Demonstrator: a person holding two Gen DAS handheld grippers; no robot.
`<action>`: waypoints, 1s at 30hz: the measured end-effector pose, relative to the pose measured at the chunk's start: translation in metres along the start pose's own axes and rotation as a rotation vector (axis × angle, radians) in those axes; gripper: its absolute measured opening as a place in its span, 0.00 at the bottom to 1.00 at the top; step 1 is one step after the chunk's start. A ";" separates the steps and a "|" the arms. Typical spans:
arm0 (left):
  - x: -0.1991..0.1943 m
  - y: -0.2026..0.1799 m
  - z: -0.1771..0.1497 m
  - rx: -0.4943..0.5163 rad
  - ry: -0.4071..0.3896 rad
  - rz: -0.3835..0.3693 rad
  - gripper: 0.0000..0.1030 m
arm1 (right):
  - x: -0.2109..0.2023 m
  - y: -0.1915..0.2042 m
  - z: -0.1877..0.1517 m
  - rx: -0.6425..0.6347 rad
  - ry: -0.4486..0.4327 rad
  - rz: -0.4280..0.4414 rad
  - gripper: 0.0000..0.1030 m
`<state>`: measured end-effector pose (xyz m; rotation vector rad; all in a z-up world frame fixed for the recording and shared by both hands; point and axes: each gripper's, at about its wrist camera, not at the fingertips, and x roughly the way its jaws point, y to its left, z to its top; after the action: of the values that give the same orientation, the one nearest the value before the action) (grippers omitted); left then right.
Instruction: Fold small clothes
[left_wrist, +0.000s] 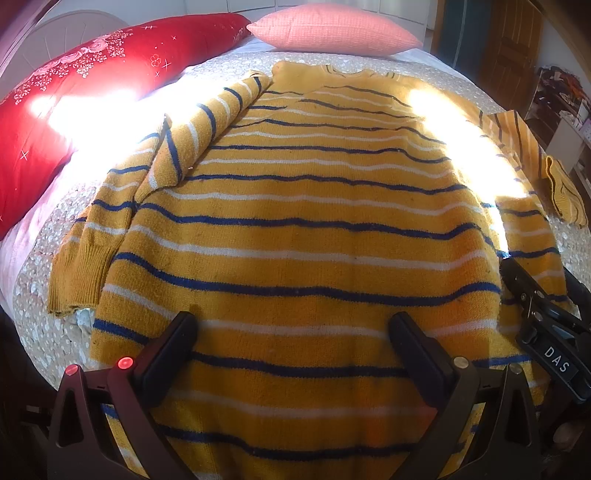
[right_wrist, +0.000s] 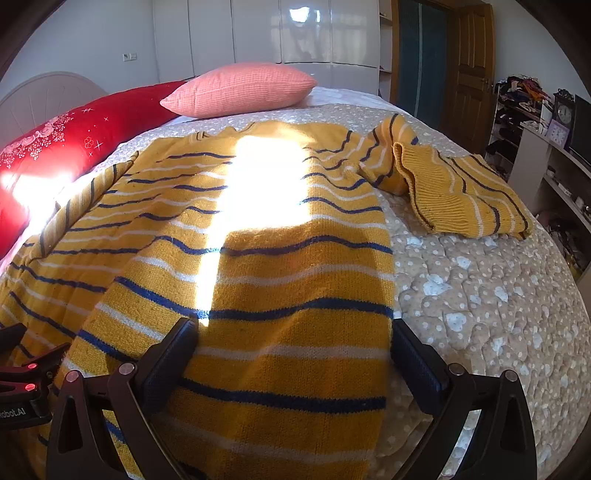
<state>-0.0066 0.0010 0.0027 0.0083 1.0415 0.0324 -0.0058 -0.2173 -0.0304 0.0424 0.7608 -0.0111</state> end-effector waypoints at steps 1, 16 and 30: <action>0.000 0.000 0.000 0.000 -0.001 0.000 1.00 | 0.000 0.000 0.000 0.000 0.000 0.000 1.00; 0.000 -0.002 -0.002 0.003 -0.020 0.015 1.00 | 0.000 0.000 -0.001 -0.003 -0.013 -0.027 1.00; 0.003 -0.005 -0.002 0.002 -0.016 0.049 1.00 | -0.002 0.001 -0.004 0.001 -0.025 -0.023 1.00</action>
<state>-0.0072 -0.0043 -0.0009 0.0358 1.0251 0.0758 -0.0103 -0.2160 -0.0315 0.0348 0.7362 -0.0337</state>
